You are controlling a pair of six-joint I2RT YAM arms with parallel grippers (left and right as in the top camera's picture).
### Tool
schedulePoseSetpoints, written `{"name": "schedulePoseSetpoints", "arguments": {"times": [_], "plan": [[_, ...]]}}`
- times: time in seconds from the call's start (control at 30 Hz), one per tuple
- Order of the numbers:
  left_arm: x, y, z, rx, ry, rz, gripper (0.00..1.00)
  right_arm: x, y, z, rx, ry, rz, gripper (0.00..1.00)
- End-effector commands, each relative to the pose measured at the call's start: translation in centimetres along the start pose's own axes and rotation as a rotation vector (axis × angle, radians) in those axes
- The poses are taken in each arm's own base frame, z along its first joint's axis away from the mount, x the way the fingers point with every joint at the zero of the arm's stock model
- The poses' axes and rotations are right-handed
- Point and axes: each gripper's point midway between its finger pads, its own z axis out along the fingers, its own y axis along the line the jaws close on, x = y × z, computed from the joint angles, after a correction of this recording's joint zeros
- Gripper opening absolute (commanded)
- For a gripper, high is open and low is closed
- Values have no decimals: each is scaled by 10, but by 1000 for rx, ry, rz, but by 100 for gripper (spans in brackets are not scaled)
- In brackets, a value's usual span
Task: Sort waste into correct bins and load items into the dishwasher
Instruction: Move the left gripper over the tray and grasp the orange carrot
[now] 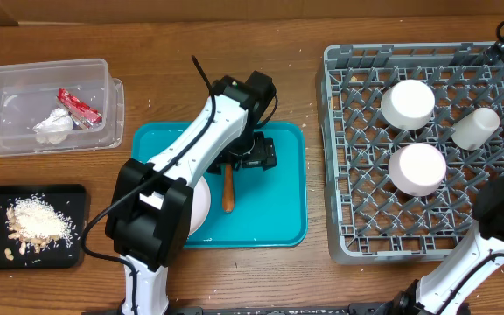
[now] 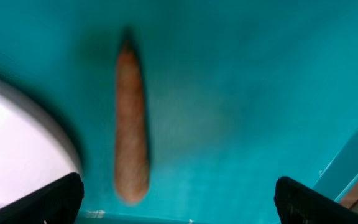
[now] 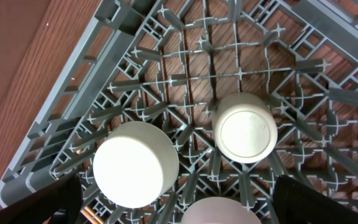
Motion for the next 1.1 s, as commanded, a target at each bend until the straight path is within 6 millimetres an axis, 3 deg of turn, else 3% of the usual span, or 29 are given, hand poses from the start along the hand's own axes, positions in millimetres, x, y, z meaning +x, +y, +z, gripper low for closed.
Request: {"name": "schedulePoseSetpoints", "arguments": {"times": [0.0, 0.27, 0.43, 0.67, 0.77, 1.07], "plan": [[5, 4, 13, 7, 18, 29, 100, -5, 4, -19, -23, -49, 0, 100], [10, 21, 28, -50, 35, 27, 100, -5, 4, -19, -23, -49, 0, 100], [21, 11, 41, 6, 74, 35, 100, -5, 4, -19, -23, -49, 0, 100], [28, 13, 57, 1, 79, 49, 97, -5, 4, -19, -23, -49, 0, 100], [30, 15, 60, -2, 82, 48, 89, -5, 4, -19, -23, -49, 0, 100], [30, 15, 62, -1, 82, 46, 33, -5, 4, -19, -23, -49, 0, 100]]}}
